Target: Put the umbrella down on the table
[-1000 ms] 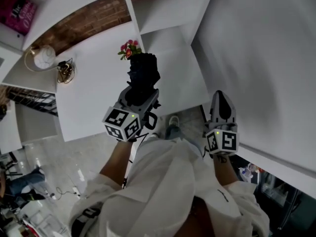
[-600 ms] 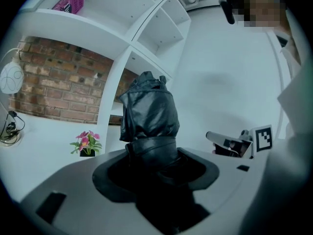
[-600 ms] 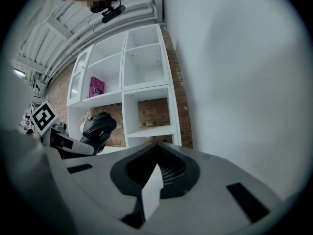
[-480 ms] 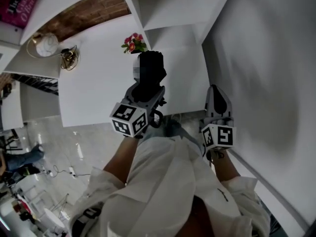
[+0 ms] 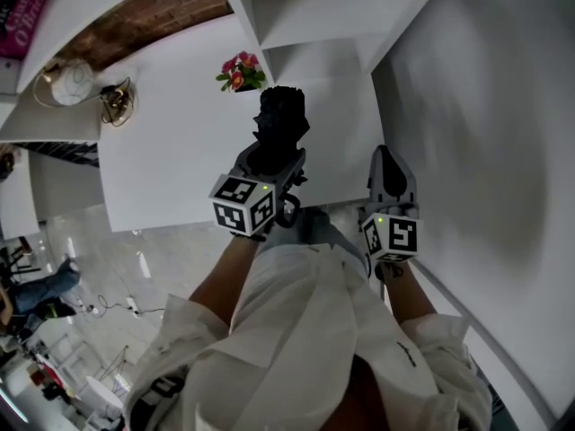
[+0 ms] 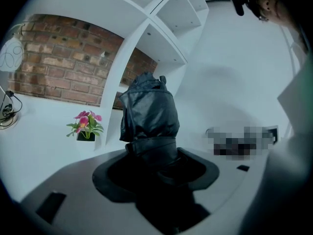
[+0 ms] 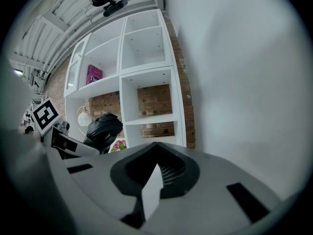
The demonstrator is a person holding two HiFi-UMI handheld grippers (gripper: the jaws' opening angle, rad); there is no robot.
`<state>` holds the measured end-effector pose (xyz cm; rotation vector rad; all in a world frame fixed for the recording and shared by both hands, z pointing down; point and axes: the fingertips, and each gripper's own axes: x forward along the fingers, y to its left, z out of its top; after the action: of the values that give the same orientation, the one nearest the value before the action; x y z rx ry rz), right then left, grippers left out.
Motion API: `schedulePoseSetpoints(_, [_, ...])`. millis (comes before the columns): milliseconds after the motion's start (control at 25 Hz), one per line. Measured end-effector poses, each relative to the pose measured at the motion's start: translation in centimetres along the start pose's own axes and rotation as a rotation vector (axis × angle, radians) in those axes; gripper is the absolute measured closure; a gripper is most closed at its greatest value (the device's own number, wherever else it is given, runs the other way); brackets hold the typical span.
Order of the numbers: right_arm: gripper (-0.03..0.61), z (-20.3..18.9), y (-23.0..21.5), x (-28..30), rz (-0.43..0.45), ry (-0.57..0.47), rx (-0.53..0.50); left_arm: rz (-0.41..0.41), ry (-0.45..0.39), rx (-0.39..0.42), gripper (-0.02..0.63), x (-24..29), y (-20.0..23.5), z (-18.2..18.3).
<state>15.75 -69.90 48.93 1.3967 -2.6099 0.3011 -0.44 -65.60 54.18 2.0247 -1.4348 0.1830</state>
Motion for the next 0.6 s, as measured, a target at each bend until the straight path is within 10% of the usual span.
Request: schedulePoseSetpoints(600, [0.560,-4.1,1.2,5.2,0.024,0.093,0.001,0.035,0.093,-0.053,0.341,4.5,4.7,-3.1])
